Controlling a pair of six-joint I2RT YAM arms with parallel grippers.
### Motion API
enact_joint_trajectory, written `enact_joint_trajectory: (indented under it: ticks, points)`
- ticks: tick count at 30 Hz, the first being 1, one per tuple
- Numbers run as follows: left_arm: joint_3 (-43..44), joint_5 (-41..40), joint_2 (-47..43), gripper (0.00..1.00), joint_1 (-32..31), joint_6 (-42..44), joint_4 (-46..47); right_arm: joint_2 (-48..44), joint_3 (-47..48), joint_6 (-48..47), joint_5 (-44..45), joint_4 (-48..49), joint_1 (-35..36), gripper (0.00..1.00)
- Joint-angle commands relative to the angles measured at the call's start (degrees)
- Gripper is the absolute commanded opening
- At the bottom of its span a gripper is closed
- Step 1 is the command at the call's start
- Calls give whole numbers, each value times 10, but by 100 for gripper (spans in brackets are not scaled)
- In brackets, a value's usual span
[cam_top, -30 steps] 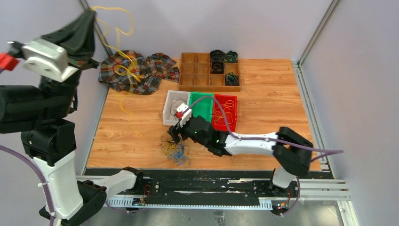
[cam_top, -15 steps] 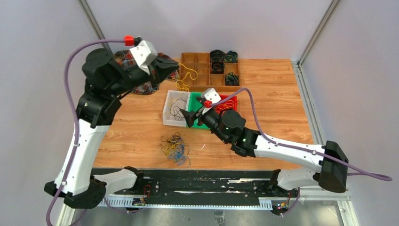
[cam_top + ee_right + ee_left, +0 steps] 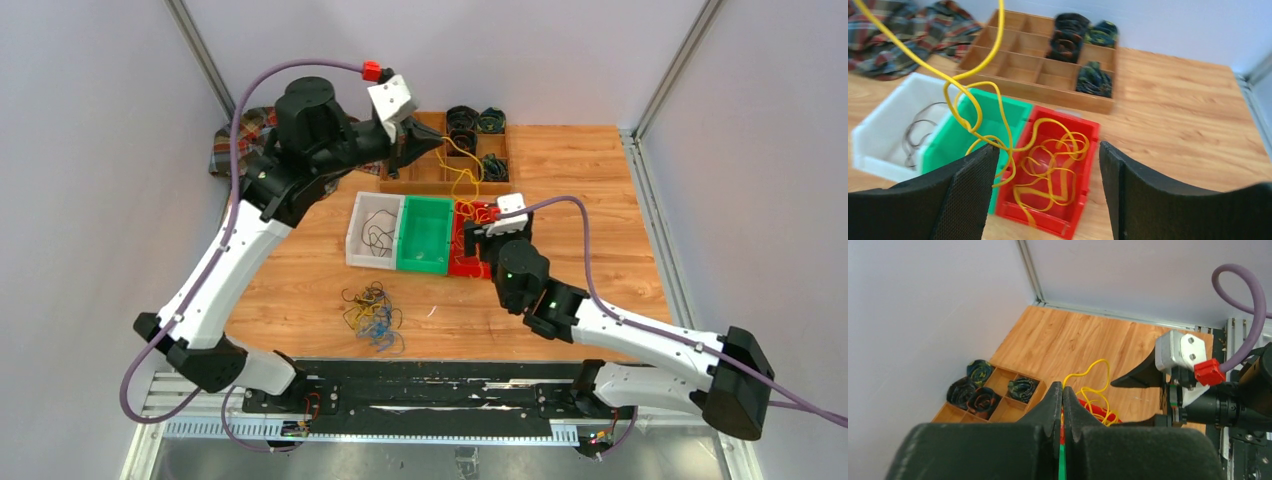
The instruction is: Untangle the cables
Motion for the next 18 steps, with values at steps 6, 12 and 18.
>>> enact_joint_trajectory:
  ticks: [6,12,18]
  points:
    - [41,-28,93,0,-37,0,49,-79,-66,79,44,-61,-79,72]
    - [73,-44,144,0,-43,2,44,-91,-87,94,12,-67,-111,71]
    - [49,-64,165,0,-43,18,49,-91,-107,122,-11,-81,-135,71]
